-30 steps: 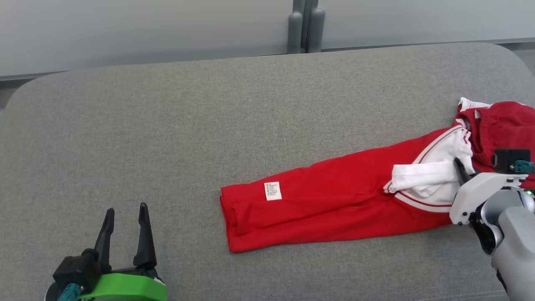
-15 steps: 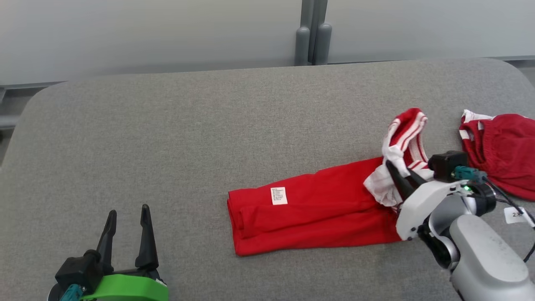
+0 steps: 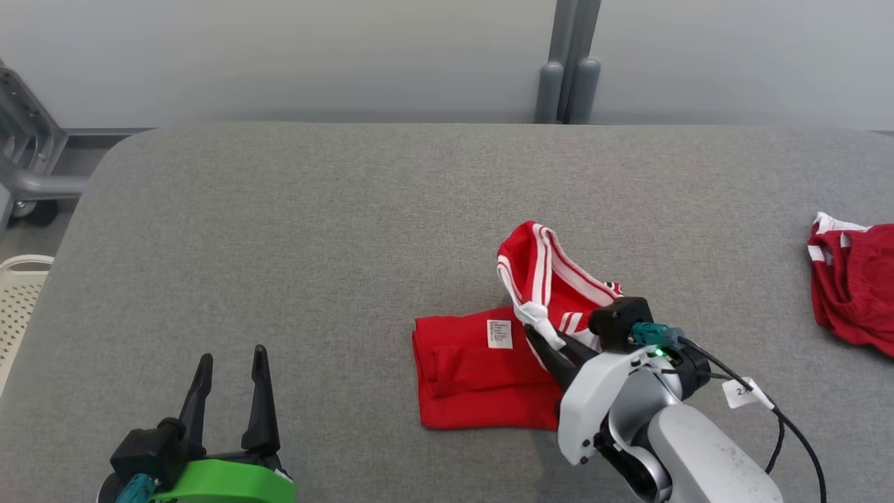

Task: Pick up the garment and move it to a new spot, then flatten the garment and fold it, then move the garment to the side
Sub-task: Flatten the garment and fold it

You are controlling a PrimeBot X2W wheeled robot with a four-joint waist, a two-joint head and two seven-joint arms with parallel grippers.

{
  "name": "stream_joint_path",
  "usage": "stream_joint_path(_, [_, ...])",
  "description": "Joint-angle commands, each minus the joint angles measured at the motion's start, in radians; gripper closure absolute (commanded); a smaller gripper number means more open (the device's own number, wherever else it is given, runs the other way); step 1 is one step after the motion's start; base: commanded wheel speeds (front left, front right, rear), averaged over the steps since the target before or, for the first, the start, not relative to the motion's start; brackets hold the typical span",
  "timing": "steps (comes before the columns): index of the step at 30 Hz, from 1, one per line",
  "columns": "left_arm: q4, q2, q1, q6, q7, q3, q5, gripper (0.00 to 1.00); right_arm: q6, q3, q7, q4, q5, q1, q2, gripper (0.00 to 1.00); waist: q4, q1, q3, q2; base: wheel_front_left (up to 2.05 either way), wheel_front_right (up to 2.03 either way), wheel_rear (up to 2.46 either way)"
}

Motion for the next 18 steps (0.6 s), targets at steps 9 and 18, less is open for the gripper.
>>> stream_joint_path(9, [0.016,0.002,-0.027,-0.002,-0.003,-0.044,-0.012,0.00,0.000,0.059,-0.020,0.171,-0.032,-0.058,0.061,1.00,0.073,0.0000,-0.012,0.0000,0.00,0.00,0.00])
stream_joint_path(18, [0.028,0.002,-0.032,-0.002,-0.002,-0.065,-0.014,0.00,0.000,0.117,-0.081,0.338,0.008,-0.127,0.075,1.00,0.100,0.0000,-0.014,0.0000,0.00,0.00,0.00])
